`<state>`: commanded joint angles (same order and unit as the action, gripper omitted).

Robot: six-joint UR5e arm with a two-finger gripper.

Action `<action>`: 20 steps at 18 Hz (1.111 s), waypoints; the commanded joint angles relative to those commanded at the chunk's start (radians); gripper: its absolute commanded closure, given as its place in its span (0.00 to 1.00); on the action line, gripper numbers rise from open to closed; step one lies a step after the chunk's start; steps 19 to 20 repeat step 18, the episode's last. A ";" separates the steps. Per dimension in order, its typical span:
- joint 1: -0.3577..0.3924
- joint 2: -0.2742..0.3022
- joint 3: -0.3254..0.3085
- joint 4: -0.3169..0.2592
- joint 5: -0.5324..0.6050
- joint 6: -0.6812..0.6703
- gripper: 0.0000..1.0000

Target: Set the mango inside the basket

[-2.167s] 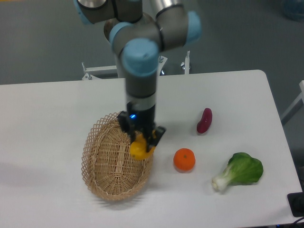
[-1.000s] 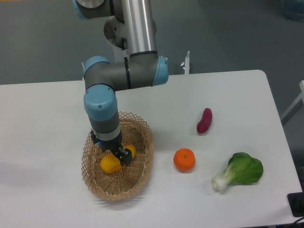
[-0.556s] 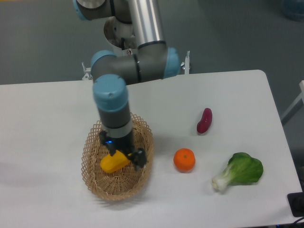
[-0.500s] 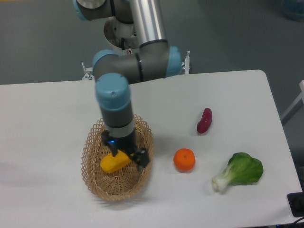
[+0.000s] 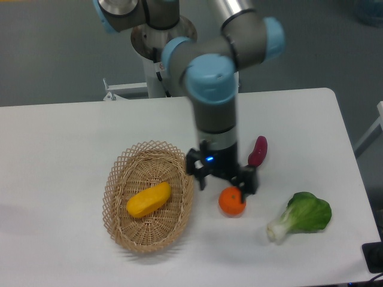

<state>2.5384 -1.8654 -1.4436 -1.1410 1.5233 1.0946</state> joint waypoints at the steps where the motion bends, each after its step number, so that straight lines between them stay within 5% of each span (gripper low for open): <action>1: 0.025 0.005 0.006 -0.022 -0.002 0.057 0.00; 10: 0.180 0.026 0.014 -0.128 -0.014 0.438 0.00; 20: 0.206 0.029 0.014 -0.128 -0.026 0.459 0.00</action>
